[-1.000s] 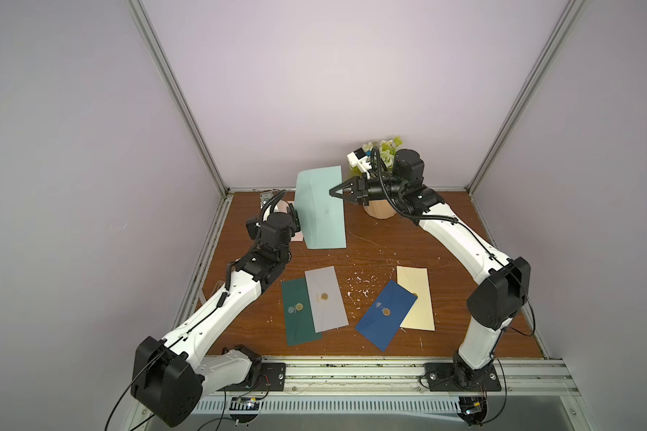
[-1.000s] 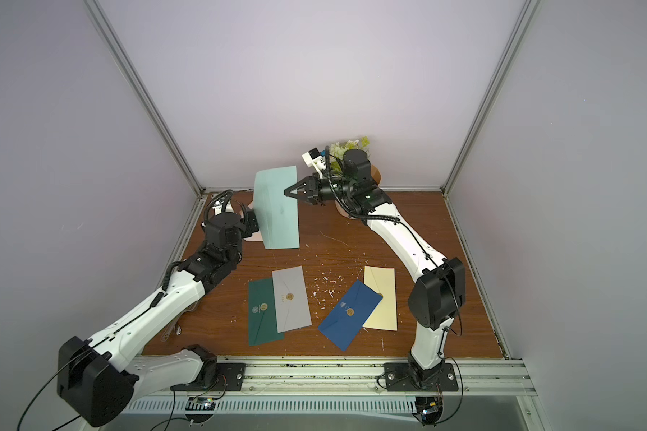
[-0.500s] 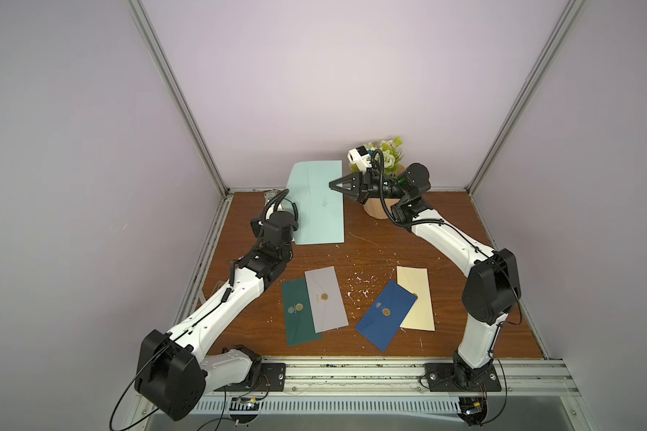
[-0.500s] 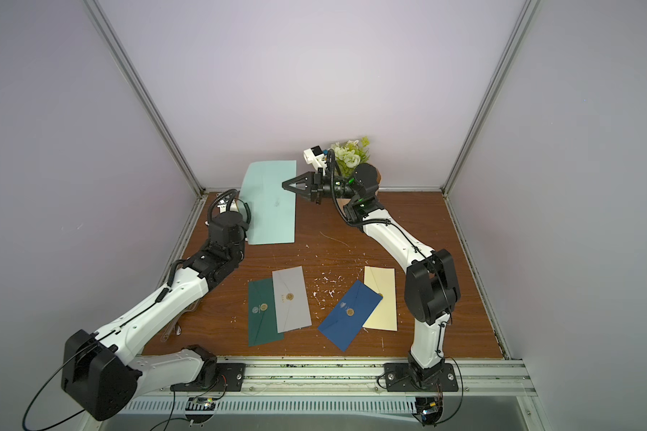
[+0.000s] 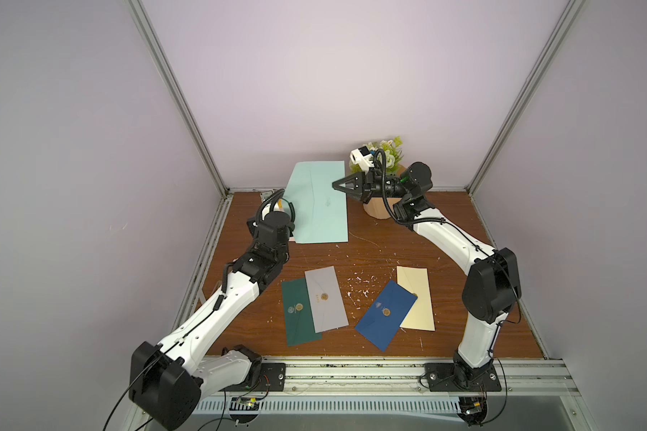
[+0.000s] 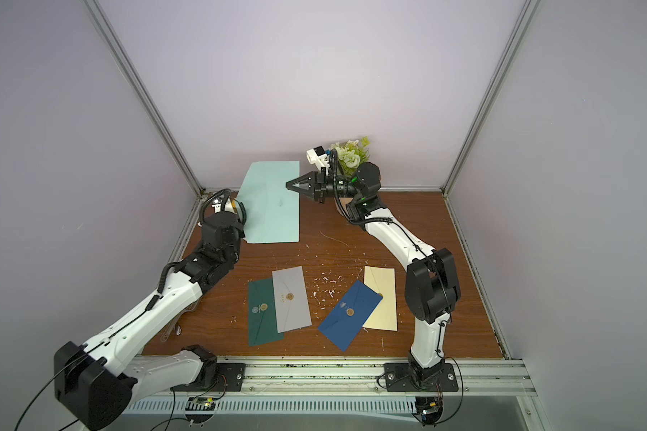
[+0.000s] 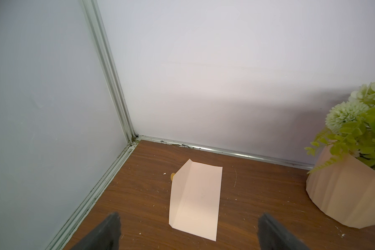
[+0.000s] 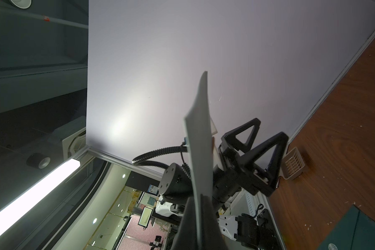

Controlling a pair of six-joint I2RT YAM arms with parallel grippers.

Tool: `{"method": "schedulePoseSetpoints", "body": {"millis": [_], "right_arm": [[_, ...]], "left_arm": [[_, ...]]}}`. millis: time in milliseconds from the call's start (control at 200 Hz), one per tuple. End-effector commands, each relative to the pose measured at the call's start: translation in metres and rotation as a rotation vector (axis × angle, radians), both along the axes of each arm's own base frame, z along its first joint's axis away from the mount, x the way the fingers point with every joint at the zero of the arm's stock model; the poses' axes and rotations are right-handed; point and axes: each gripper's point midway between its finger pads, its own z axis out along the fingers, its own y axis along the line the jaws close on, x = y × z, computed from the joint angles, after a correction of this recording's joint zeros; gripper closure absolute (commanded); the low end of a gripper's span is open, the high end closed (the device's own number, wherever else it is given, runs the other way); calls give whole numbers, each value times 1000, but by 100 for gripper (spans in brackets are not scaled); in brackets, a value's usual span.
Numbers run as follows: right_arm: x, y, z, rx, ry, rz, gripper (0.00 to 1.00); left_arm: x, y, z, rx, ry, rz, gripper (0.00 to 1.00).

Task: Open the envelope
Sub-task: Open the envelope flap on the envelope, then place the envelope at the center of the board.

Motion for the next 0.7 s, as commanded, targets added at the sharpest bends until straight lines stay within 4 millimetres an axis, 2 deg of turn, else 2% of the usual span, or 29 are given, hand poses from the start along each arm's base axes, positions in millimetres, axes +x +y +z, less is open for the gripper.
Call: {"method": "schedulePoseSetpoints", "body": {"millis": [0,70,120,225,385,480,560,696], "right_arm": [[6,-21,22,20,-112,-49,100],[14,-26,18,2,-116,-75,100],[19,-27,15,-12,-112,-88,100],[27,-25,11,-30,-128,-107,100],[36,-23,12,-15,-115,-120,100],[39,-22,12,-3,-103,-123,100],[39,-22,12,8,-83,-120,100],[39,-21,6,7,-69,-119,100]], "left_arm": [[-22,16,2,-19,14,29,0],[-34,21,5,-32,9,22,0],[-41,16,9,-58,-7,-30,0],[-50,-19,17,-157,-49,-258,0],[-69,-80,23,-422,-109,-610,0],[-81,-106,28,-587,-146,-772,0],[-88,-115,34,-679,-193,-849,0],[-92,-117,37,-743,-225,-882,0]]}}
